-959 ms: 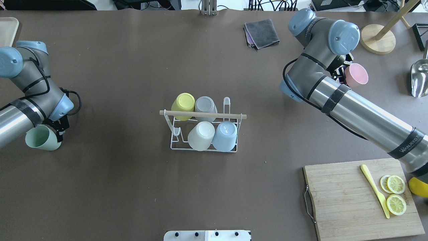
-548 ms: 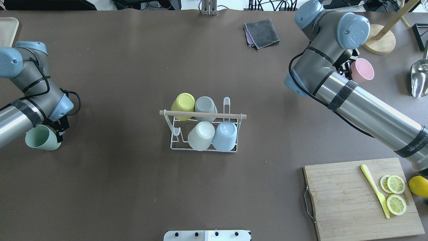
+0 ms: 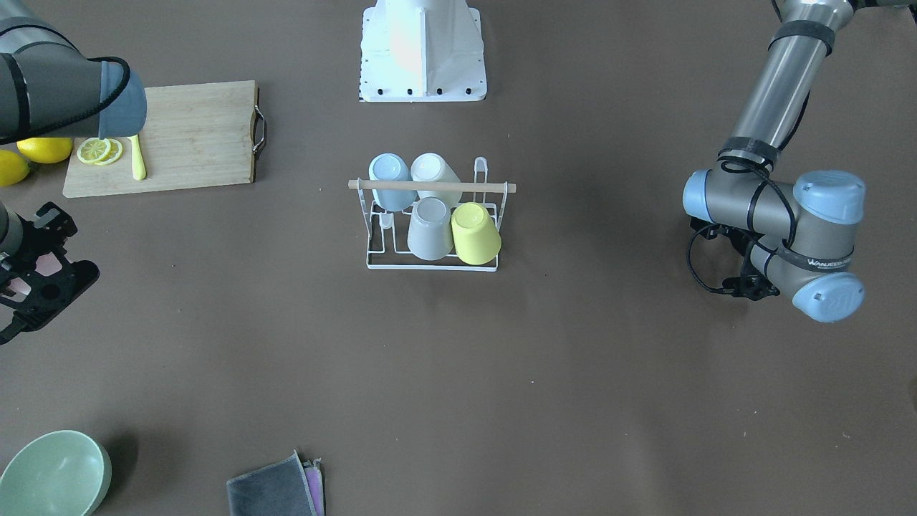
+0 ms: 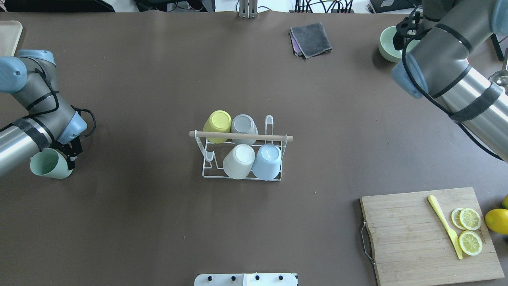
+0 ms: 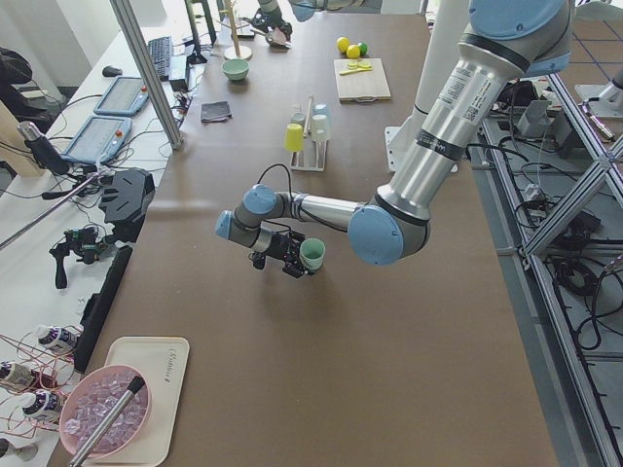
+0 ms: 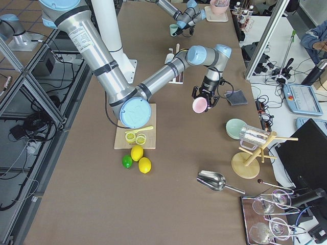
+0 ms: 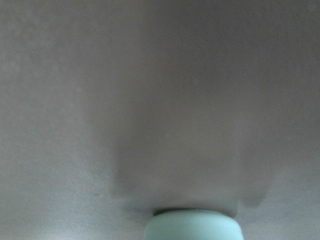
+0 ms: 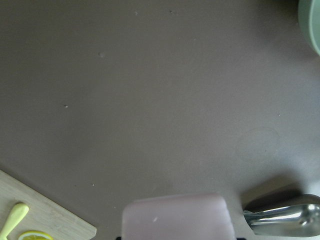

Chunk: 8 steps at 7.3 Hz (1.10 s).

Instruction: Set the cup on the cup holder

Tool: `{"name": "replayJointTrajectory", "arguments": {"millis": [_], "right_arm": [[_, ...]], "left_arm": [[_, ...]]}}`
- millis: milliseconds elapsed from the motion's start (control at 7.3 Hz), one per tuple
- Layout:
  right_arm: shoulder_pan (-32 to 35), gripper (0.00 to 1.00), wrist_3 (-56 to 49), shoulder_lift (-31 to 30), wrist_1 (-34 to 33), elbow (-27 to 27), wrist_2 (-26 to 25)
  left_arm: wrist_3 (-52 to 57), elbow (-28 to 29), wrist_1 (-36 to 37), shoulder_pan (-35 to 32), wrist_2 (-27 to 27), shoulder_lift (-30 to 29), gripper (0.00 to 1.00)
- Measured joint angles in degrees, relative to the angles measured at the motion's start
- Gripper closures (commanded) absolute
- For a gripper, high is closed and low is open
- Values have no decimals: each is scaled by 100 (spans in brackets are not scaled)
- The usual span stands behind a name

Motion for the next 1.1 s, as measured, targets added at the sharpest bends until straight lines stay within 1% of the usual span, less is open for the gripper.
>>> {"name": "replayJointTrajectory", "arguments": {"millis": [137, 274, 548, 685, 822, 959, 1096], "right_arm": [[140, 100, 316, -172, 154, 314, 498], [217, 100, 493, -381, 517, 538, 892], [319, 100, 720, -733, 1480, 672, 1585], [353, 100, 768, -869, 1859, 652, 1899], [365, 100, 793, -981, 2417, 535, 2138], [366, 100, 816, -1060, 3043, 371, 2277], [365, 100, 811, -1119, 3636, 237, 2346]], "left_arm": [[-3, 1, 20, 1, -11, -3, 2], [-5, 2, 52, 9, -19, -6, 2], [-6, 2, 77, 36, -27, -10, 2], [-6, 2, 80, 45, -30, -10, 5], [-6, 2, 81, 50, -34, -10, 31], [-4, 2, 80, 56, -36, -10, 71], [-2, -3, 79, 63, -36, -9, 93]]}}
